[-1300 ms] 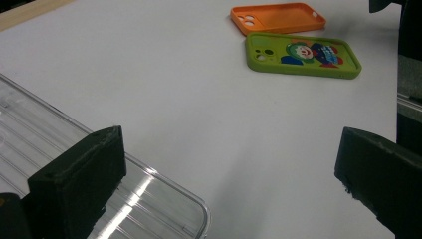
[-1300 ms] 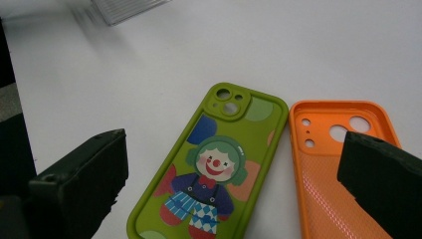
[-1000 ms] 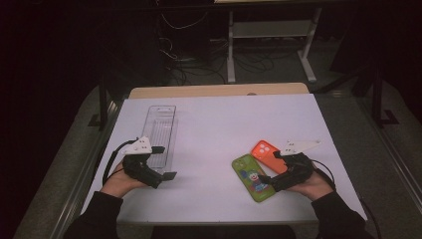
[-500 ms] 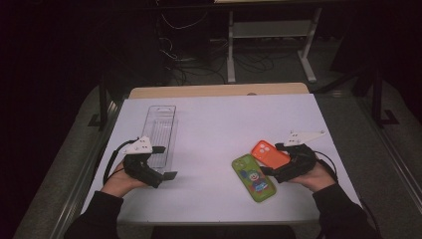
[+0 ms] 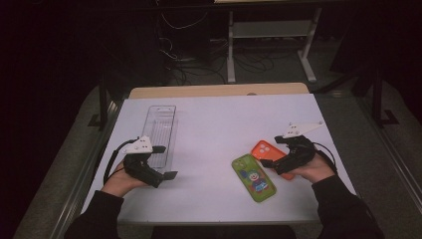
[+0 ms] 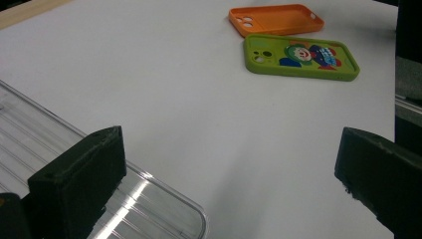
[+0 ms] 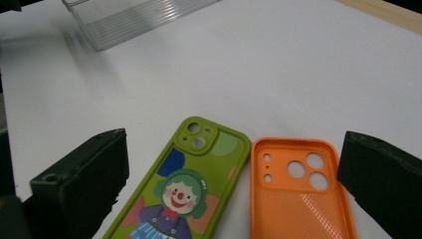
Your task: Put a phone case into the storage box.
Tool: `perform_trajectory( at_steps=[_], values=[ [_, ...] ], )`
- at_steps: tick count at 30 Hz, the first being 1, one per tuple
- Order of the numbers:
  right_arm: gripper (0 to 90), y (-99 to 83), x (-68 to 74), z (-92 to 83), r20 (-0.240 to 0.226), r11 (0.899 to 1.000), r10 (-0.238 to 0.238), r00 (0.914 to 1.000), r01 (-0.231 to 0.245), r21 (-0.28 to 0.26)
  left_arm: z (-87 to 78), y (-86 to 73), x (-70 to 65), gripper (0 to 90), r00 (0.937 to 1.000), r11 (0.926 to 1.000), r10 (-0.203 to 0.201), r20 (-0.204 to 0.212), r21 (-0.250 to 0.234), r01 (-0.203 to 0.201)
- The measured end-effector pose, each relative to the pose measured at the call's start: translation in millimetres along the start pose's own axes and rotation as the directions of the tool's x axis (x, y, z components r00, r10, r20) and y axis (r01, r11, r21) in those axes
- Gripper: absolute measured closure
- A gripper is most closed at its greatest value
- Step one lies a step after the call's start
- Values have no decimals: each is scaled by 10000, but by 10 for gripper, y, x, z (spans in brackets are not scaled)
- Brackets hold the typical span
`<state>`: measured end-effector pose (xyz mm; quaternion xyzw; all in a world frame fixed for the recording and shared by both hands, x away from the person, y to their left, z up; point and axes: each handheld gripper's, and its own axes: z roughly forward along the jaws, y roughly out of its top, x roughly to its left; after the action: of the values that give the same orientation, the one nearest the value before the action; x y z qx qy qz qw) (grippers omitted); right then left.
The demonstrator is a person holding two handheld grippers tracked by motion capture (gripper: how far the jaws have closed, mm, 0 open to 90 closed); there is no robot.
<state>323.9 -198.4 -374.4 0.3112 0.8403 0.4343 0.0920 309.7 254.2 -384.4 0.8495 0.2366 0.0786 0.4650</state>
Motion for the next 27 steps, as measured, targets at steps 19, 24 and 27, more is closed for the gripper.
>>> perform_trajectory(
  at_steps=[19,24,27],
  values=[
    [0,182,-329,-3,331,9990,280,9991,-268,-345,14,10,4,0,10000,9999,-29,-3,130,29],
    [0,210,-393,-3,424,9989,318,9986,-304,-349,12,16,9,0,10000,9998,50,4,167,-50],
    [0,234,-441,24,534,9989,363,9979,-347,-303,20,14,8,0,10000,9999,-44,12,137,44]
  ],
)
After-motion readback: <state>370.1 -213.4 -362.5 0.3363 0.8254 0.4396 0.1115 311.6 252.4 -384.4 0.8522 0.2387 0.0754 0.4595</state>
